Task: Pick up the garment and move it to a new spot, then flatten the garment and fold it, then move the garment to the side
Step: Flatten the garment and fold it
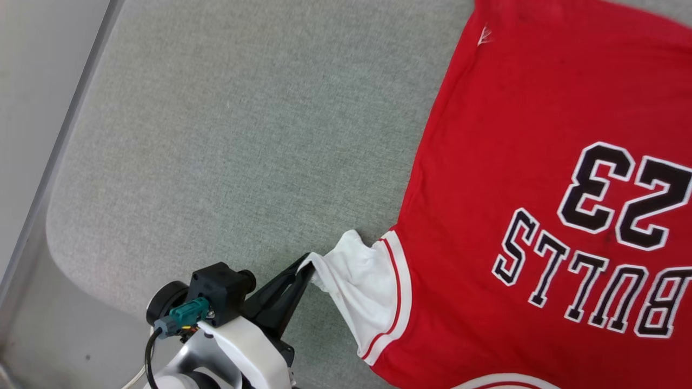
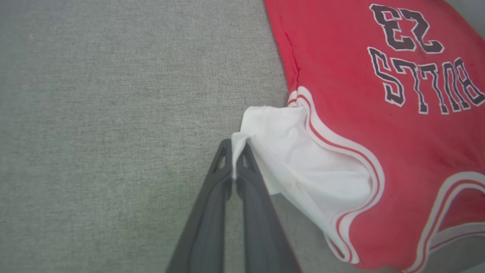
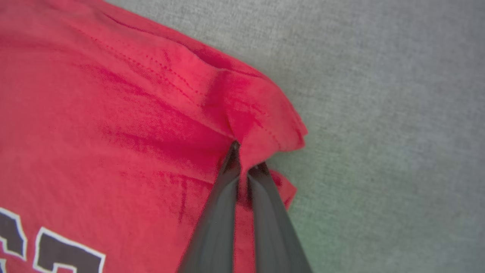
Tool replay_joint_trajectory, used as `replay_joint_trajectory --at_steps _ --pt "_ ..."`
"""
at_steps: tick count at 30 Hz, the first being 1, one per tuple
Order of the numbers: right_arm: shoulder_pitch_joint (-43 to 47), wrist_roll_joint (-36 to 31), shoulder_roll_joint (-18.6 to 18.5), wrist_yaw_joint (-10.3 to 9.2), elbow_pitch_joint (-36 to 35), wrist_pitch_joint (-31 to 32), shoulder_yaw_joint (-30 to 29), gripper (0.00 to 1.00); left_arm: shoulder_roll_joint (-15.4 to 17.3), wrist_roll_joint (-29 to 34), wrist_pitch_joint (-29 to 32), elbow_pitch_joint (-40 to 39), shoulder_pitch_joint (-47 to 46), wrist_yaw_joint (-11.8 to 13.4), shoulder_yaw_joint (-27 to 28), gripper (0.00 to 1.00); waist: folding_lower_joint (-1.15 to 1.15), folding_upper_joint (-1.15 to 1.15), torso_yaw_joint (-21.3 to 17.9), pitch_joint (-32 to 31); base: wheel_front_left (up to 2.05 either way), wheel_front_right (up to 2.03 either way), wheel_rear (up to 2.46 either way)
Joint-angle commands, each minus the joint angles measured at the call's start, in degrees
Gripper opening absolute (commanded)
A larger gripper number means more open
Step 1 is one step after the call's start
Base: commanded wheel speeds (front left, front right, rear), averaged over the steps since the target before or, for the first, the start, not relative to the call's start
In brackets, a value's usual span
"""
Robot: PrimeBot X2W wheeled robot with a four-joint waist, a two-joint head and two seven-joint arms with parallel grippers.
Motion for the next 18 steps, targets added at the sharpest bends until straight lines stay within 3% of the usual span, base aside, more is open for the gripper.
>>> replay_joint_trajectory --at_steps 1,18 --pt "3.4 0.6 0.5 -0.04 1.6 0.4 0.4 0.0 0.3 0.3 -0.2 0.1 0.0 0.3 0.4 0.0 0.0 0.0 -1.7 -2.3 0.0 0.0 0.0" --pt "27.3 11.2 4.8 -0.05 -2.0 -6.9 0.2 0.0 0.9 -2.0 -1.1 2.3 6.3 4.3 2.7 0.0 0.0 0.0 -12.2 -19.6 0.0 0.0 0.0"
